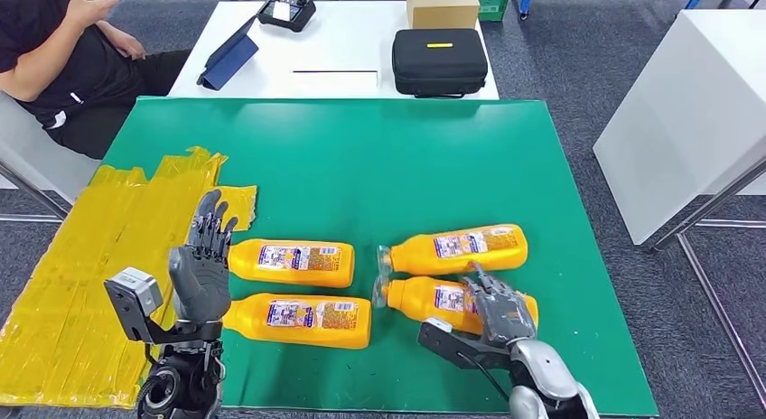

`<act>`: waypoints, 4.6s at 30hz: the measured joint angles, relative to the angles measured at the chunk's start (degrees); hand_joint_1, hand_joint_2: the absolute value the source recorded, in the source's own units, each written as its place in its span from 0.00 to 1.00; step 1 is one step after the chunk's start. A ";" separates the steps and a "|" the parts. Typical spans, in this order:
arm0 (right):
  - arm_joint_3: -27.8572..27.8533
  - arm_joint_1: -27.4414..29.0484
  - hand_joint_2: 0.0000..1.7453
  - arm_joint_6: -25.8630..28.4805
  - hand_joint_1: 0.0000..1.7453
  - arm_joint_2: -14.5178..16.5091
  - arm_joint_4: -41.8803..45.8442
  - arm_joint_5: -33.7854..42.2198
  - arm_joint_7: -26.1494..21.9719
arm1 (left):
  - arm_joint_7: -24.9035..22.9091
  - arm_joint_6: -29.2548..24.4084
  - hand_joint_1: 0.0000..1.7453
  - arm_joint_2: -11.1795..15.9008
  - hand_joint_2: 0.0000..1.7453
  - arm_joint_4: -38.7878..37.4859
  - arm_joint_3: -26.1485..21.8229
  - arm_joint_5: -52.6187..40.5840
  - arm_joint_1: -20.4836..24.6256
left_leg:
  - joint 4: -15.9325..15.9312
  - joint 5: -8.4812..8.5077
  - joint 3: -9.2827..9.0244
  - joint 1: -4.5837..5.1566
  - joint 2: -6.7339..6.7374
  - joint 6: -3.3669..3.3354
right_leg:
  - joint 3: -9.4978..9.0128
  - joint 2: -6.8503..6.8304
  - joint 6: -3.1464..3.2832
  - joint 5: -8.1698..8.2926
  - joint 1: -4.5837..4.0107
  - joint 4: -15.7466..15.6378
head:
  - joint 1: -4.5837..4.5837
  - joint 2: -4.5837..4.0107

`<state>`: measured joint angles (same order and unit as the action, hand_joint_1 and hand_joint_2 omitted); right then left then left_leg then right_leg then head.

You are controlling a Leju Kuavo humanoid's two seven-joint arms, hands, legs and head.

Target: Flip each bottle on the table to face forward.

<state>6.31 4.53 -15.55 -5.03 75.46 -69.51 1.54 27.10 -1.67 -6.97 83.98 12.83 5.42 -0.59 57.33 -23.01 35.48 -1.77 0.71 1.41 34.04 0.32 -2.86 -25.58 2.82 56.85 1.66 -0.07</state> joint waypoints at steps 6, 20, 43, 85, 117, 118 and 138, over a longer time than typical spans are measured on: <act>4.95 -3.40 1.00 -2.31 1.00 -4.59 -3.36 5.48 1.27 | 0.51 -0.93 0.00 0.00 0.00 -1.06 0.00 1.55 0.09 | -0.05 -0.91 -1.70 -0.13 0.36 -0.13 | -1.36 0.33 -0.09 -0.60 -0.15 -0.46 | -0.02 0.00; 5.54 -1.95 1.00 -4.82 1.00 -8.97 2.69 18.47 1.21 | 0.93 -1.80 0.00 0.00 0.00 -1.36 -0.61 2.85 -0.56 | 0.00 -0.98 -1.96 -0.09 0.17 -0.37 | -2.55 0.33 -0.42 -0.65 -0.26 -0.89 | -0.03 0.00; -19.87 -3.01 1.00 -3.28 1.00 8.07 28.06 45.54 -18.38 | 0.77 6.01 0.00 0.63 1.00 0.42 -2.83 17.07 -3.06 | -0.01 -0.68 -0.54 0.43 -0.16 -0.75 | -1.72 -0.07 -0.73 -0.45 -0.02 -0.88 | -0.01 0.00; 36.67 -26.90 1.00 16.07 1.00 18.36 -18.82 34.54 -2.74 | -5.81 1.98 0.01 1.76 1.00 0.50 4.02 22.22 2.52 | 0.04 -0.23 -0.10 0.43 -0.29 -0.74 | -1.08 -0.31 -0.95 -0.25 0.03 -0.83 | -0.02 0.00; 38.16 -28.45 0.00 17.86 0.00 18.30 -20.75 32.26 -4.60 | -4.97 2.82 1.00 0.28 1.00 1.74 0.01 19.92 0.64 | 0.04 -0.23 -0.11 0.42 -0.28 -0.74 | -1.07 -0.31 -0.95 -0.24 0.02 -0.83 | -0.03 0.00; 37.99 -28.25 0.00 17.99 0.00 18.27 -20.68 32.36 -4.92 | -4.74 2.58 1.00 0.17 1.00 1.90 -0.29 19.12 0.72 | 0.04 -0.23 -0.11 0.42 -0.28 -0.74 | -1.07 -0.31 -0.95 -0.24 0.02 -0.83 | -0.02 0.00; 33.88 -12.03 0.75 11.07 0.00 6.13 3.29 22.10 -1.84 | -7.46 -36.33 1.00 6.12 1.00 -7.85 -10.35 -56.38 10.93 | 0.04 -0.19 -0.09 0.43 -0.29 -0.77 | -1.05 -0.32 -0.89 -0.14 0.02 -0.85 | -0.03 0.00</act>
<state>40.19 -7.50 -4.48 1.10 78.74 -47.41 -0.30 19.64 -38.00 -0.86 76.13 2.48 -50.96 10.34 57.37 -23.20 35.39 -1.34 0.42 0.63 32.99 0.00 -3.75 -25.73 2.84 56.00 1.63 -0.07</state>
